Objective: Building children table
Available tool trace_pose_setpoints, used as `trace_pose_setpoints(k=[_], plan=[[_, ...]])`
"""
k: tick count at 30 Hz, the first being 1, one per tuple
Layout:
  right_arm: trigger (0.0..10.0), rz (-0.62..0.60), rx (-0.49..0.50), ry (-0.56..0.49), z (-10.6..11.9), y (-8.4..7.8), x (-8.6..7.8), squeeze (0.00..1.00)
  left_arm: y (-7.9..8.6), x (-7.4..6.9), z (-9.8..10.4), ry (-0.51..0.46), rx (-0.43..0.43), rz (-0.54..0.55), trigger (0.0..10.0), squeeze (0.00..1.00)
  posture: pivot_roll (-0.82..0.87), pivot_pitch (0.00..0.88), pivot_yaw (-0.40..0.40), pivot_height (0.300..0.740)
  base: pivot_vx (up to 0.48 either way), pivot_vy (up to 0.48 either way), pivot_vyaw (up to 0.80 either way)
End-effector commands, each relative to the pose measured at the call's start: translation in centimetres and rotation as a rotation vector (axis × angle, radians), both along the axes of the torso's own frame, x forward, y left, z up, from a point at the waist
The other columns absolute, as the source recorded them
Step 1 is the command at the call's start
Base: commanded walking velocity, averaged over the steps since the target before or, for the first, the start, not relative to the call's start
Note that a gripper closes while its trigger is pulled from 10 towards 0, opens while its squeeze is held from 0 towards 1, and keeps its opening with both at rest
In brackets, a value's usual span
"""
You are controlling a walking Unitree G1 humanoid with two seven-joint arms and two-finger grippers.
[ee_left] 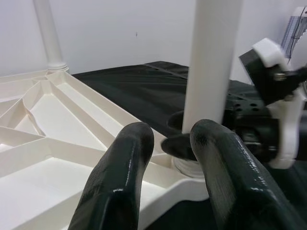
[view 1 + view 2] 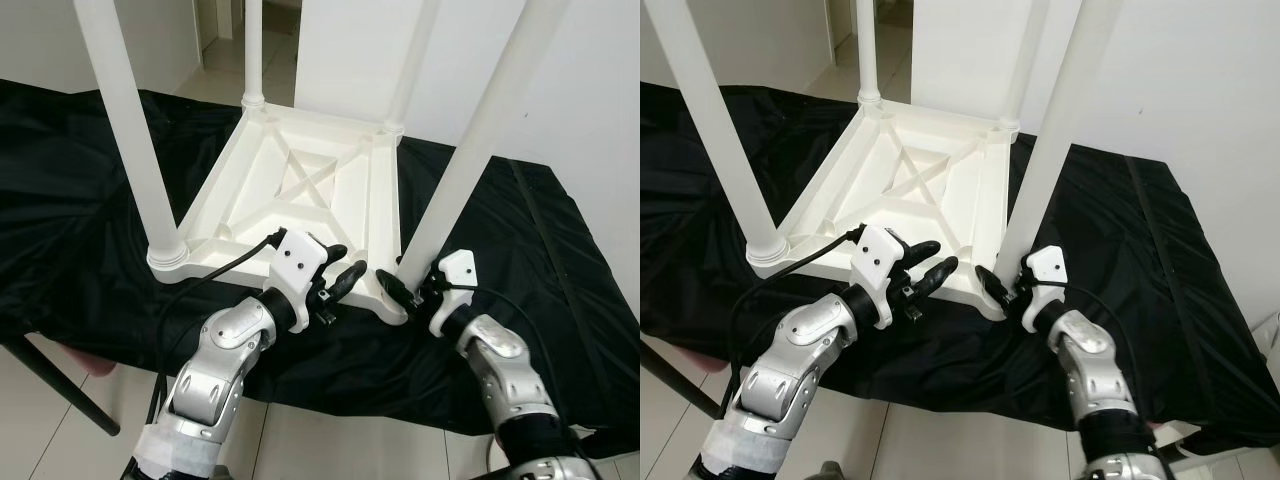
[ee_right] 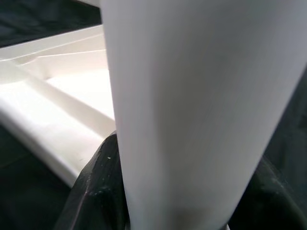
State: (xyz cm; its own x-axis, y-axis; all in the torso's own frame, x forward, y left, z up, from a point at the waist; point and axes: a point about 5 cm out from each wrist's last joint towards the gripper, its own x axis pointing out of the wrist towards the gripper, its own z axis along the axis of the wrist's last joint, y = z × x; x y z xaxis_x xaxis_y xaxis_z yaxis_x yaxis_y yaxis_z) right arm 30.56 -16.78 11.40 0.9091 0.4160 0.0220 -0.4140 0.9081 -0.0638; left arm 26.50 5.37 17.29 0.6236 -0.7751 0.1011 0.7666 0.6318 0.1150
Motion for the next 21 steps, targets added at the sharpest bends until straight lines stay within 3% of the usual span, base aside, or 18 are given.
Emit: trace_pose_setpoints(k=[1,7,9,13,19,20,21], plan=[[10.0,-0.161,-0.051,0.027,-0.4,-1.3,0.2,0.00,0.0,0.0,0.0,0.009,-0.007,0.063,10.0,0.00,0.15,0.000,-0.083,0.740,0.000,0.000,0.00],[10.0,-0.409,0.000,0.055,-0.7,-1.2,0.1,0.00,-0.2,-0.2,-0.1,0.014,-0.011,0.061,10.0,0.00,0.15,0.000,-0.097,0.740,0.000,0.000,0.00],[10.0,-0.429,0.001,0.054,-0.7,-1.2,0.0,0.00,-0.2,-0.2,-0.1,0.014,-0.011,0.062,10.0,0.00,0.15,0.000,-0.097,0.740,0.000,0.000,0.00],[10.0,-0.627,0.027,0.074,-1.1,0.1,-0.8,0.00,0.1,-0.1,-0.1,0.019,-0.025,0.092,10.0,0.00,0.16,0.000,-0.111,0.740,0.000,0.000,0.00],[10.0,-0.650,0.032,0.067,-0.8,0.7,-0.8,0.00,0.2,-0.2,-0.1,0.022,-0.029,0.101,10.0,0.00,0.16,0.000,-0.112,0.740,0.000,0.000,0.00],[10.0,-0.639,0.055,0.060,-0.6,0.4,-0.7,1.00,0.3,-0.1,-0.1,0.021,-0.027,0.103,10.0,0.00,0.16,0.000,-0.113,0.740,0.000,0.000,0.00],[10.0,-0.639,0.055,0.060,-0.6,0.4,-0.7,1.00,0.3,-0.1,-0.1,0.021,-0.027,0.103,10.0,0.00,0.16,0.000,-0.113,0.740,0.000,0.000,0.00]])
